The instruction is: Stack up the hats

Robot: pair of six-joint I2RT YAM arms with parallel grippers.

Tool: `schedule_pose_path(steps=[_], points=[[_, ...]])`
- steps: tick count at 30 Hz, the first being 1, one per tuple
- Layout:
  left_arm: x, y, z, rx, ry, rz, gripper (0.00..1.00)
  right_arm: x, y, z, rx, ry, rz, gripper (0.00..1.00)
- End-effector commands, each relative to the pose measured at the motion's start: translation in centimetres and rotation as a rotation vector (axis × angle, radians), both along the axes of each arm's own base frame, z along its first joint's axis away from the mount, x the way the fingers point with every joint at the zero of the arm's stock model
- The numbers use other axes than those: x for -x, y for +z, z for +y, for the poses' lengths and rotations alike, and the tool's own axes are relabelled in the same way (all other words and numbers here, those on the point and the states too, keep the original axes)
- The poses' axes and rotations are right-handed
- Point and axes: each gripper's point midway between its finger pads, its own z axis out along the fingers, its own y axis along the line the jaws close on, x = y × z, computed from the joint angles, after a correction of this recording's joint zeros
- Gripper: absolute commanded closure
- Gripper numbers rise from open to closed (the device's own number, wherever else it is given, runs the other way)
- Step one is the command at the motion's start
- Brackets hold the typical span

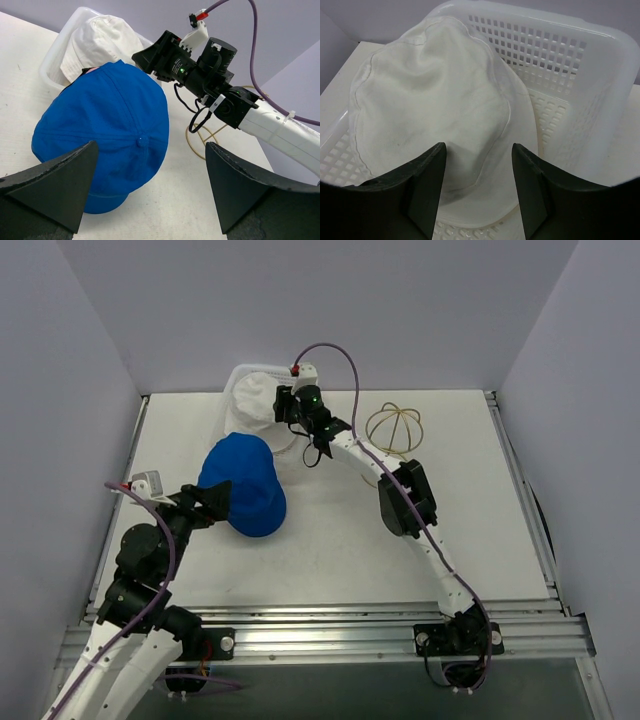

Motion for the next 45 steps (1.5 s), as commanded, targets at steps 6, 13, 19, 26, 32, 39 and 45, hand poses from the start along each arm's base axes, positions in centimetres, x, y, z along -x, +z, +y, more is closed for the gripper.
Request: schedule_pose_path(steps=[6,13,19,26,32,39,45], points=[[0.3,1.1,0.2,0.024,0.007,-0.042,0.03,-0.4,3.1,1.3,-0.075,0.017,-0.056,0.54],[0.4,1.2,0.5,0.026,0.017,-0.048,0.03,0.0,3.9,2.1,-0.106,0.064,-0.072,0.81],[0.5,1.3,0.6,0.027,0.018,-0.048,0.03,0.3,5.5,2.4,-0.123,0.089,-0.106,1.0],[0.6,1.2,0.8,0.029,0.029,-0.05,0.03,1.2,11.6,2.3,-0.15,0.114,-0.207,1.0],[0.4,0.8,0.8,0.025,0.035,-0.042,0.03,2.6,18.2,2.5,-0.191,0.169,-0.316,1.0],[0.5,0.9,0.9,0.024,0.036,-0.042,0.03,4.2,24.9,0.8,-0.194,0.14,-0.423,1.0],[0.7,1.0,0.9,0.026,0.035,-0.046,0.03,5.5,29.6,-1.1,-0.188,0.111,-0.507,1.0]])
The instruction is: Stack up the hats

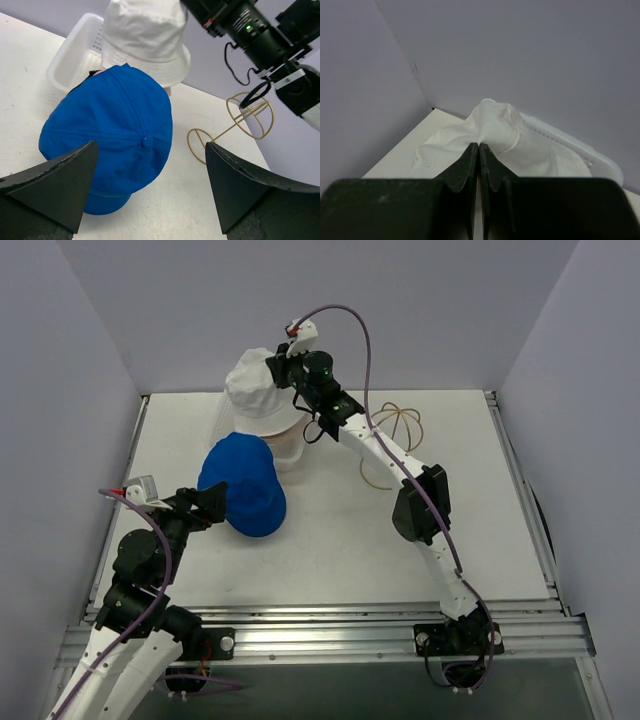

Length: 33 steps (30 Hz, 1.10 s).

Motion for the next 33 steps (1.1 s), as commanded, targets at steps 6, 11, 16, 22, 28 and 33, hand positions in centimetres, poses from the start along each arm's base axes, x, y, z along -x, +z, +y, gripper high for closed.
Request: schedule_pose_path(steps=[6,11,16,22,28,33], points=[[0.3,1.0,0.3,0.009,0.011,-0.032,0.03,3.5,15.9,-4.2,-0.105,-0.064,-0.273,1.0],[0.3,1.0,0.3,0.012,0.009,-0.033,0.03,3.7,16.5,-5.4,-0.092,-0.084,-0.28,1.0],[0.3,1.0,0.2,0.01,0.008,-0.034,0.03,2.0,9.8,-2.5,-0.067,-0.004,-0.202,1.0],[0.1,0.9,0.2,0.005,0.011,-0.027,0.03,-0.7,5.4,-0.9,-0.036,-0.01,-0.152,1.0],[0.3,1.2,-0.1,0.011,-0.003,-0.032,0.03,-1.9,3.6,-1.7,0.015,-0.065,-0.171,1.0],[0.4,1.3,-0.1,0.011,-0.008,-0.037,0.03,-1.7,5.5,-1.9,0.017,-0.067,-0.23,1.0]])
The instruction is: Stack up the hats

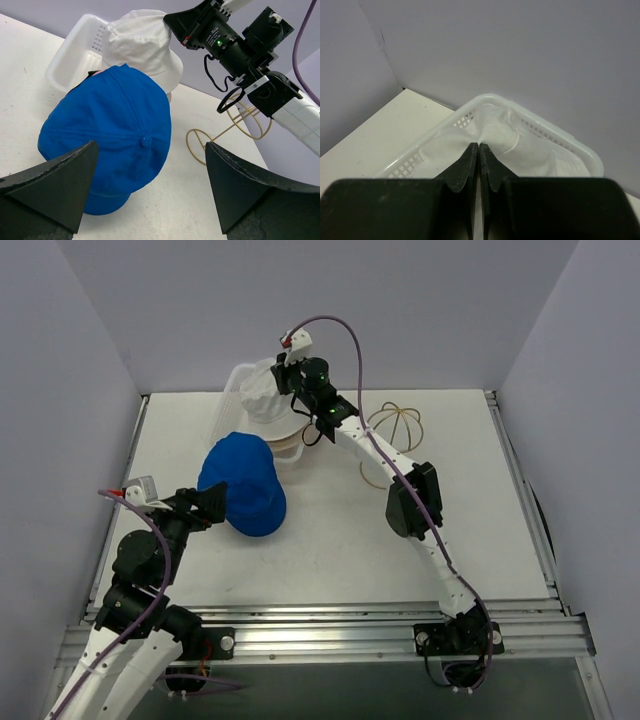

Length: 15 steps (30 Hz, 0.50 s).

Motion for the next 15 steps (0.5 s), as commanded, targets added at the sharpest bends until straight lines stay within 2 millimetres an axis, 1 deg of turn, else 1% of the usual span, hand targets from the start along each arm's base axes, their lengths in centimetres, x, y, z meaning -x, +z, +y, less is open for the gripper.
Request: schedule_pose_path(steps=[1,2,3,4,5,6,7,9,10,11,13,14,15], points=[[0.2,1.2,-0.1,0.006,-0.009,-0.032,0.03,0.7,10.4,-1.7,-0.104,-0.026,-0.225,1.0],[0.3,1.2,-0.1,0.007,-0.009,-0.033,0.03,0.8,10.8,-1.8,-0.11,-0.026,-0.233,1.0],[0.3,1.2,-0.1,0.007,-0.009,-0.033,0.03,0.9,10.7,-1.9,-0.108,-0.028,-0.23,1.0],[0.3,1.3,0.0,0.008,-0.01,-0.036,0.03,1.2,11.3,-2.0,-0.114,-0.024,-0.239,1.0],[0.4,1.3,0.0,0.009,-0.009,-0.037,0.03,1.4,11.5,-2.0,-0.116,-0.021,-0.247,1.0],[0.4,1.3,0.0,0.007,-0.01,-0.038,0.03,1.3,10.8,-2.0,-0.087,-0.023,-0.249,1.0],[0.4,1.3,0.0,0.009,-0.01,-0.039,0.03,1.4,10.8,-2.1,-0.076,-0.022,-0.258,1.0],[0.4,1.4,0.0,0.009,-0.007,-0.04,0.03,1.2,9.8,-2.0,-0.043,-0.022,-0.249,1.0],[0.4,1.3,0.0,0.009,-0.009,-0.037,0.03,1.0,9.0,-1.9,-0.019,-0.022,-0.241,1.0],[0.4,1.3,0.0,0.008,-0.009,-0.037,0.03,0.7,7.8,-2.0,0.044,-0.027,-0.234,1.0],[0.3,1.1,0.0,0.006,-0.004,-0.035,0.03,0.5,6.7,-2.4,0.109,-0.05,-0.227,1.0],[0.3,1.1,0.1,0.007,-0.002,-0.036,0.03,0.4,6.3,-2.6,0.136,-0.059,-0.225,1.0],[0.2,1.3,0.1,0.006,0.004,-0.039,0.03,0.5,6.4,-2.8,0.136,-0.056,-0.226,1.0]])
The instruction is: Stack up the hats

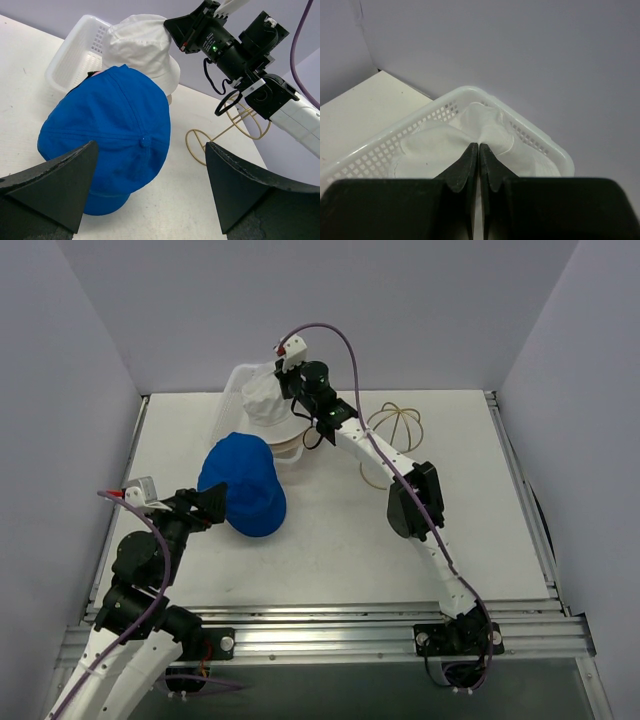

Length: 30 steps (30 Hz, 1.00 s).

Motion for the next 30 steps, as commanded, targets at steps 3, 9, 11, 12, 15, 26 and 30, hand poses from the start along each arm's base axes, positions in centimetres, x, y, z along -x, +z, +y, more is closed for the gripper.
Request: schedule_pose_path(steps=[3,9,11,12,15,26,30], points=[[-0.4,1.9,0.8,0.005,0.05,-0.03,0.04,1.7,8.8,-2.1,-0.036,0.025,-0.152,1.0],[-3.6,8.2,0.5,-0.033,0.114,0.019,0.03,2.8,12.8,-1.8,-0.13,0.117,-0.197,1.0],[-5.8,11.5,-0.3,-0.08,0.116,0.047,0.02,3.0,13.5,-1.9,-0.153,0.14,-0.208,1.0],[-6.5,12.4,-0.4,-0.096,0.116,0.059,0.02,3.0,13.6,-1.9,-0.155,0.14,-0.213,1.0],[-9.3,15.4,-1.4,-0.134,0.045,0.079,0.0,3.4,15.1,-2.1,-0.177,0.156,-0.244,1.0],[-18.7,14.3,0.1,-0.211,-0.144,0.146,0.11,5.2,22.5,-4.9,-0.291,0.174,-0.38,1.0],[-22.1,12.1,0.3,-0.169,-0.22,0.184,0.17,4.7,21.9,-5.0,-0.309,0.18,-0.364,1.0]])
